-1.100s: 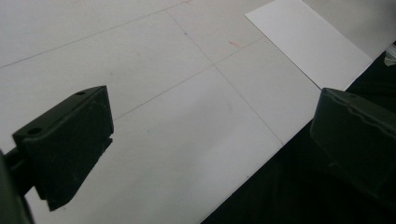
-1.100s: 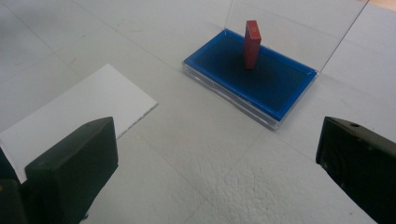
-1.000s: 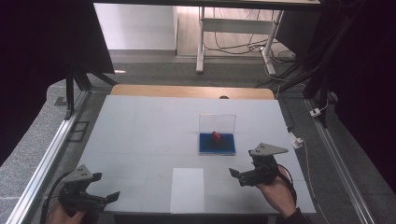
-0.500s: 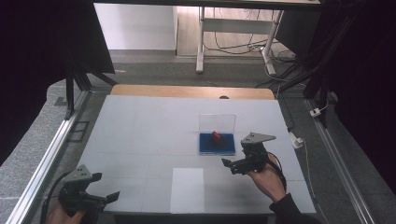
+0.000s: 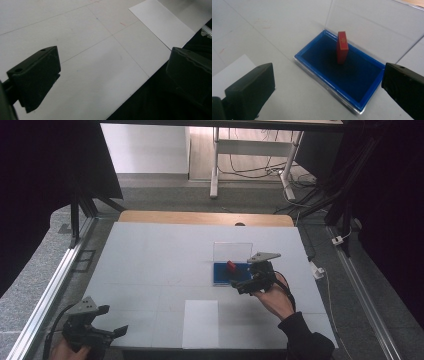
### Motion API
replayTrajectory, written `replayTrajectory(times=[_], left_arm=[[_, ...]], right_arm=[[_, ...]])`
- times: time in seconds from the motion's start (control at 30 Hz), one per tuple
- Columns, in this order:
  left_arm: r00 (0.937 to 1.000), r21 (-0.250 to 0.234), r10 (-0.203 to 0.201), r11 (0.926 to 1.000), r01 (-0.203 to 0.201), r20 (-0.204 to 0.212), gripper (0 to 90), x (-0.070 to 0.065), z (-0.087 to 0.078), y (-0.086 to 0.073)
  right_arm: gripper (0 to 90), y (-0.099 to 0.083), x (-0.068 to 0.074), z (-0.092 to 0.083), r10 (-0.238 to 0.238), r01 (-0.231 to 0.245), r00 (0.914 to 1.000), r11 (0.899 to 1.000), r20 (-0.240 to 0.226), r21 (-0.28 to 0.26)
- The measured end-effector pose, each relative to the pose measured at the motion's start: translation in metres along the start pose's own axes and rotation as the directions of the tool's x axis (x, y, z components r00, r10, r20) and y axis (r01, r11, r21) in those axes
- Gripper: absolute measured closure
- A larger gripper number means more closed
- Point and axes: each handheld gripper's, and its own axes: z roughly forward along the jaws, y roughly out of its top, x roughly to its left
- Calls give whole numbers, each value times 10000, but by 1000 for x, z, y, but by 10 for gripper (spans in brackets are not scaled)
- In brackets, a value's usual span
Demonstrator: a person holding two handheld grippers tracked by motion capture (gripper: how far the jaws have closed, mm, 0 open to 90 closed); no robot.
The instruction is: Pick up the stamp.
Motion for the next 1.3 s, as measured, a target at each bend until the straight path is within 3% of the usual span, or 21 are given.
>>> replayTrajectory(times=[0.27, 0.6, 0.77, 0.93, 1.3], left_arm=[[10000, -12, 9, 10000, -9, 8, 0, 1, 0, 0], [10000, -11, -3, 10000, 3, 37, 0, 1, 0, 0], [10000, -3, 8, 10000, -8, 39, 0, 1, 0, 0], [10000, 10, -1, 10000, 1, 41, 0, 0, 0, 0], [10000, 28, 29, 10000, -30, 42, 0, 0, 0, 0]], right_arm=[[0, 10, -7, 22, -238, 233, 9996, 9993, 181, 306], [33, 18, -13, 49, -158, 138, 9994, 9978, 307, 651], [218, 22, -19, 53, -421, 396, 9984, 9973, 388, 614], [480, 26, -23, 57, -563, 543, 9982, 9948, 203, 857], [790, 26, -28, 64, -397, 430, 9987, 9934, -327, 1060]])
